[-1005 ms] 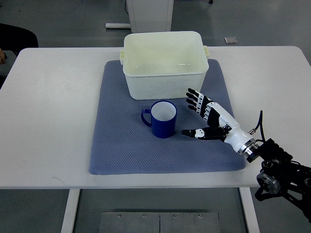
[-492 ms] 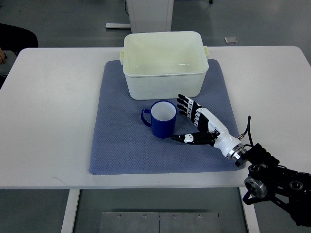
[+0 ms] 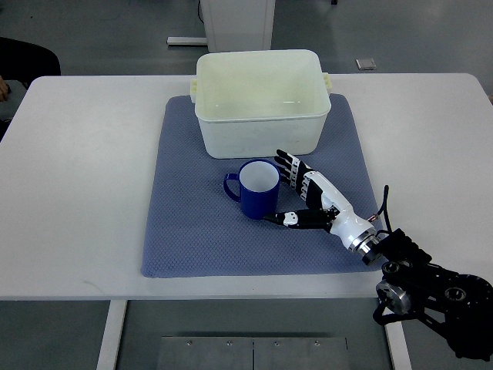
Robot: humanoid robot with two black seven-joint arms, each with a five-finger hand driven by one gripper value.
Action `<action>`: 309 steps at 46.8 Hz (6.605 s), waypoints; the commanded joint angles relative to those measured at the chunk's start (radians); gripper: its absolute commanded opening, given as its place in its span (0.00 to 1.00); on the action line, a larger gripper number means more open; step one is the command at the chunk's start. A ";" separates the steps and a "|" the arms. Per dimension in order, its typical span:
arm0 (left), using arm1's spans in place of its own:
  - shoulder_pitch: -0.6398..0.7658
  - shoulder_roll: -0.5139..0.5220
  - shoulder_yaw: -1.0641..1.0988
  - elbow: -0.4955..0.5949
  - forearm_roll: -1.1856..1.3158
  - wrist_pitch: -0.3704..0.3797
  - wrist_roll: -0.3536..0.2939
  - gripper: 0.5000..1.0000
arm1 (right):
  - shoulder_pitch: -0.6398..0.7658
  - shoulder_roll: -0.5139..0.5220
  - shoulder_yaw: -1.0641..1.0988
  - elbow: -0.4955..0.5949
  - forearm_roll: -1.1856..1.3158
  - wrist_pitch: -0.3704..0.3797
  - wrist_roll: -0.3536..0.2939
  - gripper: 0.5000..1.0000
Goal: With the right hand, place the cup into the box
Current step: 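Wrap the right hand fingers around the blue mug body, then lift the blue mug with the right hand off the mat, then carry the mug over the cream box and lower it inside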
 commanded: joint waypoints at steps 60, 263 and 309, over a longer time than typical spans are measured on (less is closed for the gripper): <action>0.000 0.000 0.000 0.000 0.000 0.000 0.000 1.00 | 0.054 0.157 -0.001 -0.134 0.003 -0.047 0.000 1.00; 0.000 0.000 0.000 0.000 0.000 0.000 0.000 1.00 | 0.586 0.107 -0.146 -0.277 0.250 -0.036 -0.128 0.00; 0.000 0.000 0.000 0.000 0.000 0.000 0.000 1.00 | 0.577 0.208 -0.089 -0.390 0.252 -0.150 -0.272 0.15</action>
